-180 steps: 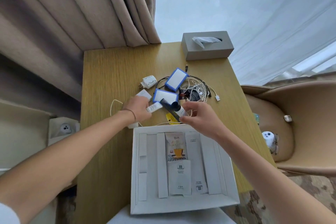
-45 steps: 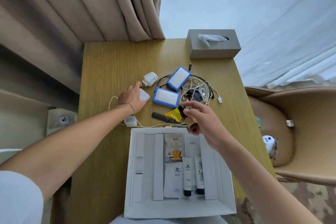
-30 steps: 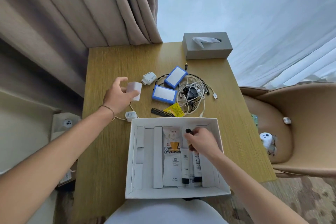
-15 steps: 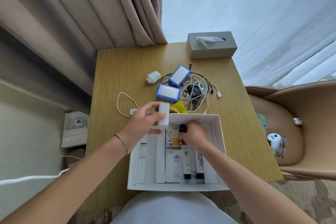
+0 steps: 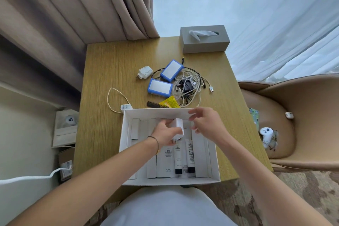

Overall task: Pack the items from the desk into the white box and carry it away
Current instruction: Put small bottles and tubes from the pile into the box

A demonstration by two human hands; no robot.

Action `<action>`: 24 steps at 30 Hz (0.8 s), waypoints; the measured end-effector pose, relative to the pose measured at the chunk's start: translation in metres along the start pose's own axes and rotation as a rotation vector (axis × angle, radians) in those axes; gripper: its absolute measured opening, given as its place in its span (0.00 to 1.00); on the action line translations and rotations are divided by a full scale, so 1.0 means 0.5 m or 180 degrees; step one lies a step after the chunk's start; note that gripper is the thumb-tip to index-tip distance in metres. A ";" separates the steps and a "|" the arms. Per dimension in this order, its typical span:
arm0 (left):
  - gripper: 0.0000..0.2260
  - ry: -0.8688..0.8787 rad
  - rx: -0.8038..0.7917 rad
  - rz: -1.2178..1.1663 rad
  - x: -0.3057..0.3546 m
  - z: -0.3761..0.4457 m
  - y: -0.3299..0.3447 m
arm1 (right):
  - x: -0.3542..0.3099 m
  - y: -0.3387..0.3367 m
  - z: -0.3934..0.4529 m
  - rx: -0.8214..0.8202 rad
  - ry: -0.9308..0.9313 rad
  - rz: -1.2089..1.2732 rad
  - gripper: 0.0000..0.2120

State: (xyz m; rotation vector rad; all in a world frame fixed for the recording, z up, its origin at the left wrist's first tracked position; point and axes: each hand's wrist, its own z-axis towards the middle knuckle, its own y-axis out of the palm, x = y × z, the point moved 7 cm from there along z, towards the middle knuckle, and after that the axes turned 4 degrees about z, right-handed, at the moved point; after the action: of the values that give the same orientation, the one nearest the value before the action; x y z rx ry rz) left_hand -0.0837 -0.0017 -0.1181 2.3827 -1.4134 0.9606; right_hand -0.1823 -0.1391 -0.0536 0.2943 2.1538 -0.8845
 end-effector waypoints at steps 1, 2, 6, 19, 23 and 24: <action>0.27 0.0121 0.0182 0.0242 0.005 0.009 0.006 | 0.002 -0.001 -0.004 -0.0021 0.0010 -0.0043 0.21; 0.27 0.0237 0.0382 0.0480 0.009 0.017 0.011 | 0.005 0.000 -0.007 -0.0044 0.0022 -0.0088 0.20; 0.28 0.0296 0.1061 0.0830 0.012 0.033 0.028 | 0.018 0.013 -0.015 -0.0096 0.0050 -0.0242 0.21; 0.27 0.0337 0.1564 0.1490 0.006 0.047 0.064 | 0.030 -0.004 -0.013 -0.0041 0.0159 -0.0015 0.19; 0.18 0.0436 0.1354 0.1258 0.005 0.060 0.050 | 0.028 0.001 -0.010 -0.0043 0.0120 -0.0080 0.20; 0.16 0.0471 0.1305 0.1280 0.006 0.061 0.046 | 0.027 0.003 -0.009 -0.0052 0.0117 -0.0086 0.20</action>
State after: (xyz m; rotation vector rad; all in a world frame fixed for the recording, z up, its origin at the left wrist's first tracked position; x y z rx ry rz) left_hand -0.0892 -0.0304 -0.1429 2.2565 -1.8220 1.6311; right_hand -0.1933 -0.1358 -0.0624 0.2760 2.2025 -0.8827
